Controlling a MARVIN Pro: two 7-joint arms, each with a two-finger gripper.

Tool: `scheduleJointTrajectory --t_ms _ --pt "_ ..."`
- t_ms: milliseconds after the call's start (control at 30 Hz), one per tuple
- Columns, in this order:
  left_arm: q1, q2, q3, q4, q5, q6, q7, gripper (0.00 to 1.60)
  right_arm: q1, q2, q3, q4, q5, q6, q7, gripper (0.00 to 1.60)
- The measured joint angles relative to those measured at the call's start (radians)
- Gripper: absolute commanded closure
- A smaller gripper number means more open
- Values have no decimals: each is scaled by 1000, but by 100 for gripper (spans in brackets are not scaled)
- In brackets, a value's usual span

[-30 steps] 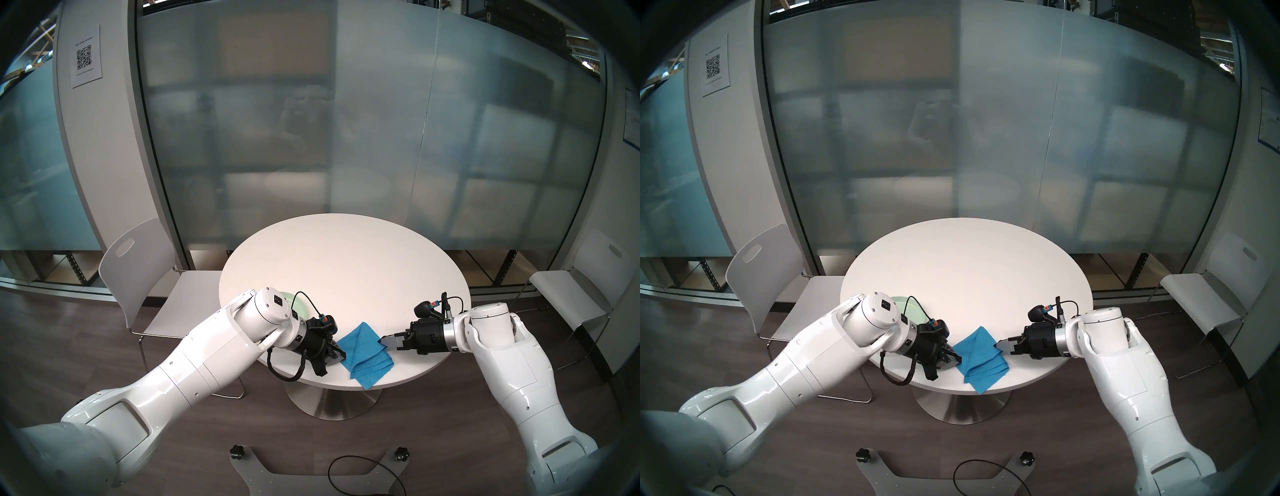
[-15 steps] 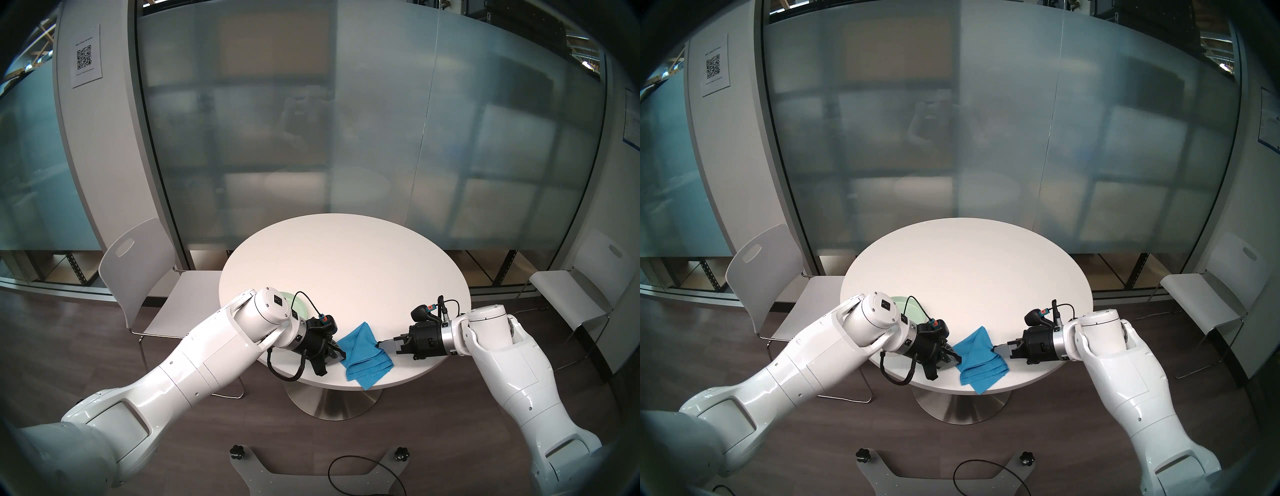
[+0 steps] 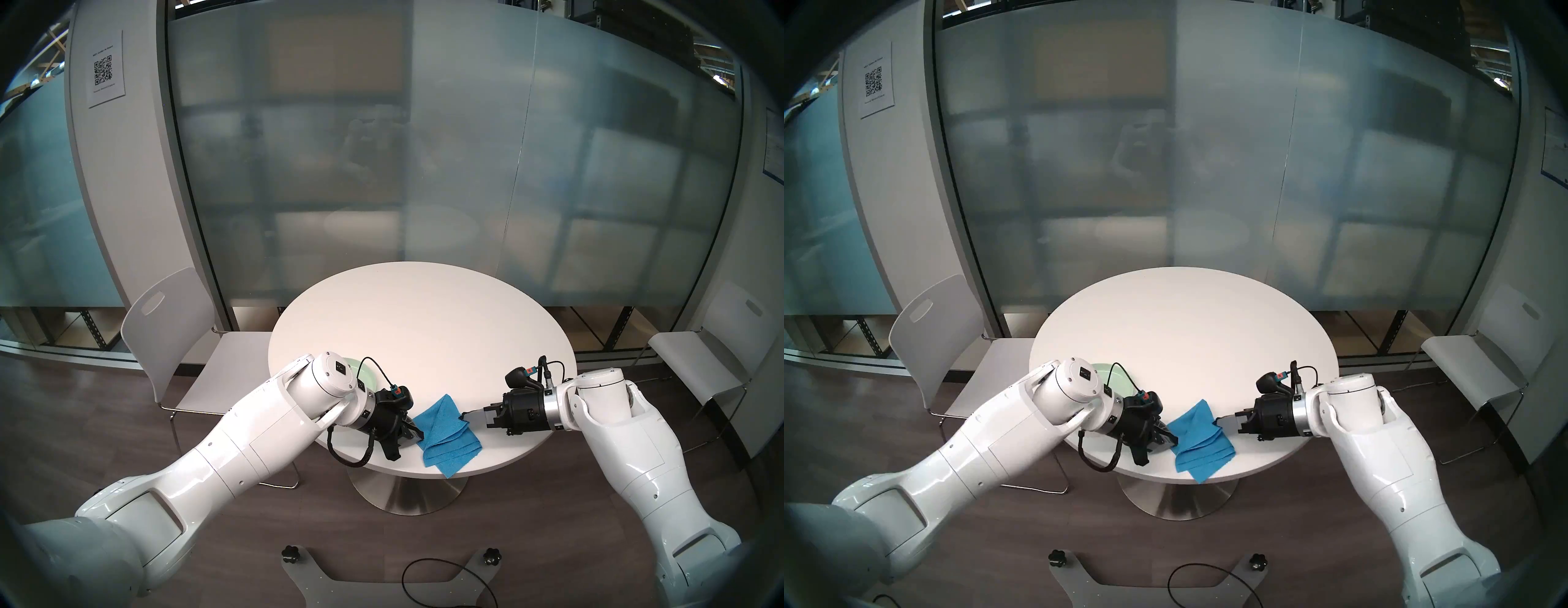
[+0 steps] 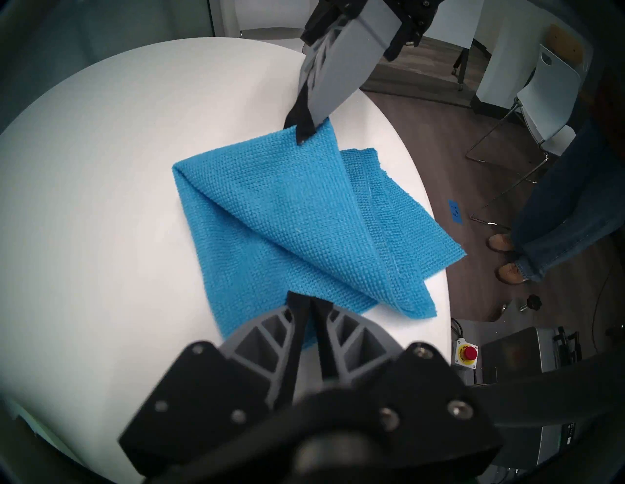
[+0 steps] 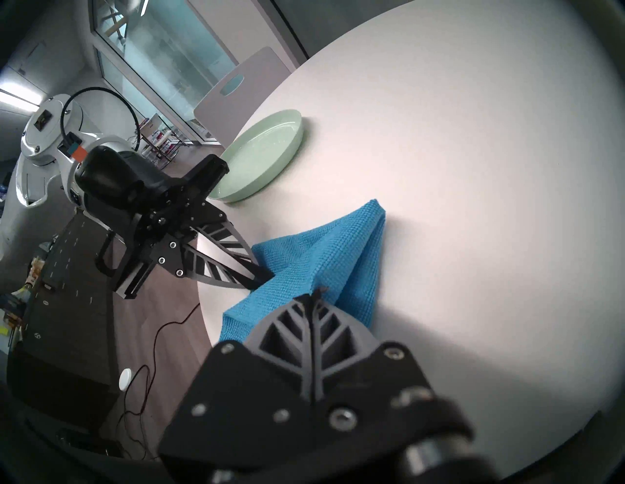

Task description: Fold the napkin in half twice and place it beside the plate

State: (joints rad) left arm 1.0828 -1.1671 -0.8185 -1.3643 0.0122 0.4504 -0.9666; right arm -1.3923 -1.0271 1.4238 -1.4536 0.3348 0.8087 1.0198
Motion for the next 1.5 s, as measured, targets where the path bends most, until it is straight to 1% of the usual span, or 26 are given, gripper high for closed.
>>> scheduleJointTrajectory --t_ms 233,433,600,733,1033,1067,1167,1200,1267,1300,1367,1500 --pt "-1 -1 0 0 0 0 0 102 30 2 -31 12 3 -8 7 160" --pt "-3 -2 0 4 0 0 0 103 58 20 -49 33 3 -13 14 160" --pt "-5 -5 0 9 0 0 0 103 88 24 -80 56 3 -17 18 160" --pt "-7 -9 -1 15 0 0 1 103 118 10 -116 78 6 -22 22 160" --pt "-11 -13 -1 23 -1 -1 2 103 155 -12 -159 110 15 -34 33 160" --pt "-11 -13 -1 24 -1 -1 2 103 157 -13 -161 113 16 -35 34 155" --pt "-13 -15 -1 26 -2 -1 1 103 169 -24 -171 127 19 -42 37 153" --pt "-13 -15 -1 27 -2 -1 1 103 172 -27 -173 131 19 -44 38 149" --pt "-14 -15 -1 29 -2 -2 1 103 182 -36 -178 145 20 -49 41 147" --pt "-14 -16 -1 29 -2 -3 1 103 187 -40 -180 153 20 -52 43 144" --pt "-14 -16 -1 31 -2 -3 1 103 197 -50 -185 171 20 -58 44 124" --pt "-14 -16 -1 32 -2 -4 1 103 216 -70 -194 200 20 -71 49 117"
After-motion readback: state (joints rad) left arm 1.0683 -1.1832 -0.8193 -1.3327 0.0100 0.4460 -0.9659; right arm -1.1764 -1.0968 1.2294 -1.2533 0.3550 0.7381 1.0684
